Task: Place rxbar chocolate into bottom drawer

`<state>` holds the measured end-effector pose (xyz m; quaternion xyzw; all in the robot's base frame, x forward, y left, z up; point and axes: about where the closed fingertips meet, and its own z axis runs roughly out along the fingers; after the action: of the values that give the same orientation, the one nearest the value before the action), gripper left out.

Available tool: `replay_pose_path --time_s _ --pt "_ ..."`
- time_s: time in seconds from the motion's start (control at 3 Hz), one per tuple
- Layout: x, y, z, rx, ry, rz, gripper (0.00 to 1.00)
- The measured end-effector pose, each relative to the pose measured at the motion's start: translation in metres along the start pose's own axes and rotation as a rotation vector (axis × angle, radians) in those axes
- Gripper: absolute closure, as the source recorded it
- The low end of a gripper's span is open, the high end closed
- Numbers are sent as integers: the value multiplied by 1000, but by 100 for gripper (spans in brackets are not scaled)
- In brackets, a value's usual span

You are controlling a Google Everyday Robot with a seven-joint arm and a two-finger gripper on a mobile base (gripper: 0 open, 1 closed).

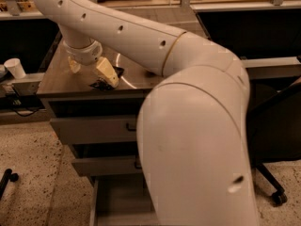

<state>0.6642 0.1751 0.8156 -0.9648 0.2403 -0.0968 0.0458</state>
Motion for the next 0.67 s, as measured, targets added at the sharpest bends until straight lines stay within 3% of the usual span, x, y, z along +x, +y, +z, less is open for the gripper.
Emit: replay_pose_path --time_s 0.33,0.67 --pt "2 9 -17 35 -1 10 50" --pt "0 15 -14 1 -40 -11 73"
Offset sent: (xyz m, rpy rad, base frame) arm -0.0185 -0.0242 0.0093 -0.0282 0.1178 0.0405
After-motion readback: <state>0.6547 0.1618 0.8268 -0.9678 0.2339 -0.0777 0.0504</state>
